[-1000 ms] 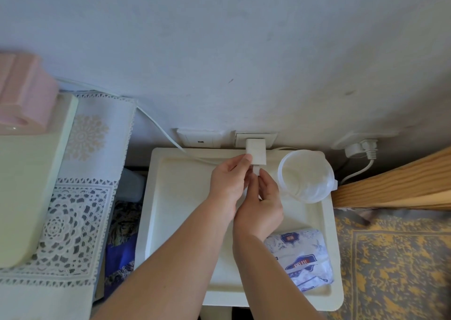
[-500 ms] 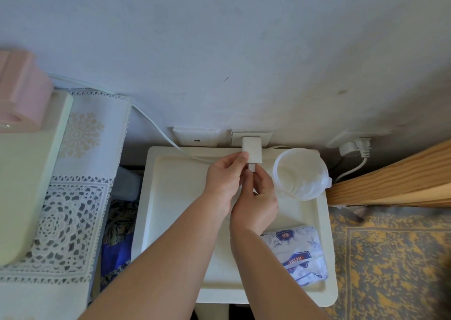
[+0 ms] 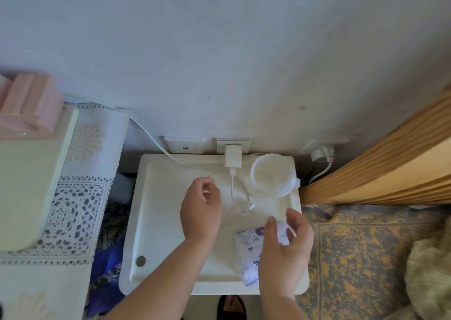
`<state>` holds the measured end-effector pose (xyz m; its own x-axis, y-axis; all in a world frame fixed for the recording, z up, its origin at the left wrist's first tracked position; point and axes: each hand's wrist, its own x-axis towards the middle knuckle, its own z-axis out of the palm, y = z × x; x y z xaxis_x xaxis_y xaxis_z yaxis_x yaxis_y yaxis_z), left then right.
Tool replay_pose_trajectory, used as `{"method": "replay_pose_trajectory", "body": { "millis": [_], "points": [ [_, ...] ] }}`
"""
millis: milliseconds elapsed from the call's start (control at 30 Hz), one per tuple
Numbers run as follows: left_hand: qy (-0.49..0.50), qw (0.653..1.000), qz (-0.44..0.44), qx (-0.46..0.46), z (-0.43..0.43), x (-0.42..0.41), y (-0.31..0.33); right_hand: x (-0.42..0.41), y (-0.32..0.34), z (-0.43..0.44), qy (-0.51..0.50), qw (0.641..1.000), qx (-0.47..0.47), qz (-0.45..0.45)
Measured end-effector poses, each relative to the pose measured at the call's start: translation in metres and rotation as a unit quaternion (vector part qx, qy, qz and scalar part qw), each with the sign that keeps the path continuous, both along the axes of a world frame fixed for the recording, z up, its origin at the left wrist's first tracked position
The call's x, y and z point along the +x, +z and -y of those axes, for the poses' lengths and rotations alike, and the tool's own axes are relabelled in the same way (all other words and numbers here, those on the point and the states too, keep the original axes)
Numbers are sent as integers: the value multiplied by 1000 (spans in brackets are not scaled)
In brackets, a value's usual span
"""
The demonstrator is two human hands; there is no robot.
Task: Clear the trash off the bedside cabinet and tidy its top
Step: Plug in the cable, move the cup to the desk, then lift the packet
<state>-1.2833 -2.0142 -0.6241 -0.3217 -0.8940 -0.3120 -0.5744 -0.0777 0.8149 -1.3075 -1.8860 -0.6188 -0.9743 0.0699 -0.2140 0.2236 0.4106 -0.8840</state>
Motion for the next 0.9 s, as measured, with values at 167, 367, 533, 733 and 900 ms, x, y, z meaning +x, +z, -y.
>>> {"method": "replay_pose_trajectory", "body": {
  "millis": [167, 367, 533, 733, 900],
  "points": [
    [-64, 996, -28, 53, -40, 1, 10, -44, 12, -36, 160, 980, 90, -71],
    [-78, 986, -62, 134, -60, -22, 10, -89, 0, -25, 305, 951, 39, 17],
    [-111, 983, -48, 141, -56, -35, -2, -113, -19, -13, 339, 939, 9, 55],
    [-151, 978, -23, 142, -45, -40, -18, -123, -30, -6, 364, 925, -50, 103],
    [-145, 973, -67, 167, -48, -42, -18, -119, -29, -3, 346, 931, -77, 86]
  ]
}}
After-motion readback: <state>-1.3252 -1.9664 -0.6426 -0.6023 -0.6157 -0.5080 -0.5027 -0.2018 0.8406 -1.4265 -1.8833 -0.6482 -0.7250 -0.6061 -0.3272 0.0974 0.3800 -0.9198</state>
